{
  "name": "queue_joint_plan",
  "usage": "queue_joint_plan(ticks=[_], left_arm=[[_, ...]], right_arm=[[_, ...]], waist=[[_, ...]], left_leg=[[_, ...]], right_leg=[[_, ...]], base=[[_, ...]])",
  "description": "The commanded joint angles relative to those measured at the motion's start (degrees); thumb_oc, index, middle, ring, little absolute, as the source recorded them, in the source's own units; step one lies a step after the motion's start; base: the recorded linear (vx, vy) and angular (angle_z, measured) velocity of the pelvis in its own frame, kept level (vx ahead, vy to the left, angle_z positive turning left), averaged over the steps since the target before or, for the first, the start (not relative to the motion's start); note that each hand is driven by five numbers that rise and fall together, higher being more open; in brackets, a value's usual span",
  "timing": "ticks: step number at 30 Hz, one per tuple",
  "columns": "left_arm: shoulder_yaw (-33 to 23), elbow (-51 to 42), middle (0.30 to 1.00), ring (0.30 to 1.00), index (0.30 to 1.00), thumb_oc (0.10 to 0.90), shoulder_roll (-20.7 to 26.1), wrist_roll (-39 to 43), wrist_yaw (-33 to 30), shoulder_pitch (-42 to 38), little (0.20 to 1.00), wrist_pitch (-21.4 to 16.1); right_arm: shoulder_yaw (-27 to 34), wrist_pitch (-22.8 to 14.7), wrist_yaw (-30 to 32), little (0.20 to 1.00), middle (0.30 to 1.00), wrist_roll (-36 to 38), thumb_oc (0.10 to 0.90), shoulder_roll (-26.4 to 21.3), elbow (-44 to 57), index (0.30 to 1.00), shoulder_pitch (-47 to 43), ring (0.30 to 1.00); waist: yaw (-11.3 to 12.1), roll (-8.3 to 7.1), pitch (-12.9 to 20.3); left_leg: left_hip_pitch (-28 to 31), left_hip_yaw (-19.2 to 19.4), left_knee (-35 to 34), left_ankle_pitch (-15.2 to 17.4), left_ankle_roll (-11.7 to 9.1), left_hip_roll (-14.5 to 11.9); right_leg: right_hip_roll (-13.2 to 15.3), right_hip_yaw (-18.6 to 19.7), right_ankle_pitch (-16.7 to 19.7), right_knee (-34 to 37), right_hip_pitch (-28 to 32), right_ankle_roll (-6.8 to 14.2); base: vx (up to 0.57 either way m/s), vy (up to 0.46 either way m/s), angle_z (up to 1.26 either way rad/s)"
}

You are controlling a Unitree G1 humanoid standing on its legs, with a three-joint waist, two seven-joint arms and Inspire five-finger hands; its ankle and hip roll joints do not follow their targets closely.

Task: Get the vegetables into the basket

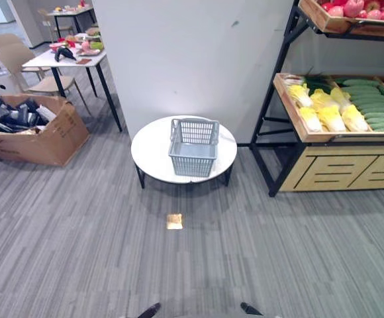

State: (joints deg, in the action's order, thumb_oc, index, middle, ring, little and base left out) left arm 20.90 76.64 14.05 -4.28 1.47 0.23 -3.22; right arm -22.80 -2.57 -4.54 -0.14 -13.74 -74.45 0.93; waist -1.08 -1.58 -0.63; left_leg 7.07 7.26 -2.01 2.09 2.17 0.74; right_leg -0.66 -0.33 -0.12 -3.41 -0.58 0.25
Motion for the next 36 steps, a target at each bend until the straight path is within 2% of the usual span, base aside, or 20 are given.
queue_joint_plan(ticks=[1,31,36], left_arm=[[0.26,0.96,1.0,1.0,1.0,0.9,-1.99,-1.41,-0.23,-4.66,1.0,-2.33],[-0.67,1.78,1.0,1.0,1.0,0.9,-1.89,0.06,0.19,-4.76,1.0,-2.52],[-3.25,1.72,1.0,1.0,1.0,0.9,-1.59,3.23,-0.09,-4.52,1.0,-2.3]], right_arm=[[-2.43,-2.31,-1.1,1.0,1.0,-1.3,0.9,1.62,-1.15,1.0,-3.79,1.0],[-2.43,-2.04,-1.21,1.0,1.0,-3.01,0.9,1.88,-2.49,1.0,-3.77,1.0],[-1.89,-1.98,-1.58,1.0,1.0,-2.17,0.9,1.85,-2.43,1.0,-3.59,1.0]], waist=[[-0.69,-0.12,-0.84],[-0.3,-0.7,-0.61],[0.26,-1.03,-1.01]], left_leg=[[0.7,4.85,-2.99,1.35,-0.8,1.38],[1.32,4.86,-2.99,2.12,-0.65,1.62],[1.01,4.74,-2.99,2.31,-0.24,1.8]], right_leg=[[1.64,-2.91,1.9,8.41,7.12,3.53],[2.03,-3.63,1.58,8.41,7.82,3.94],[2.32,-3.65,1.98,8.41,7.49,4.19]], base=[[0.0,0.0,0.0],[0.0,0.007,0.0],[0.01,0.041,0.0]])
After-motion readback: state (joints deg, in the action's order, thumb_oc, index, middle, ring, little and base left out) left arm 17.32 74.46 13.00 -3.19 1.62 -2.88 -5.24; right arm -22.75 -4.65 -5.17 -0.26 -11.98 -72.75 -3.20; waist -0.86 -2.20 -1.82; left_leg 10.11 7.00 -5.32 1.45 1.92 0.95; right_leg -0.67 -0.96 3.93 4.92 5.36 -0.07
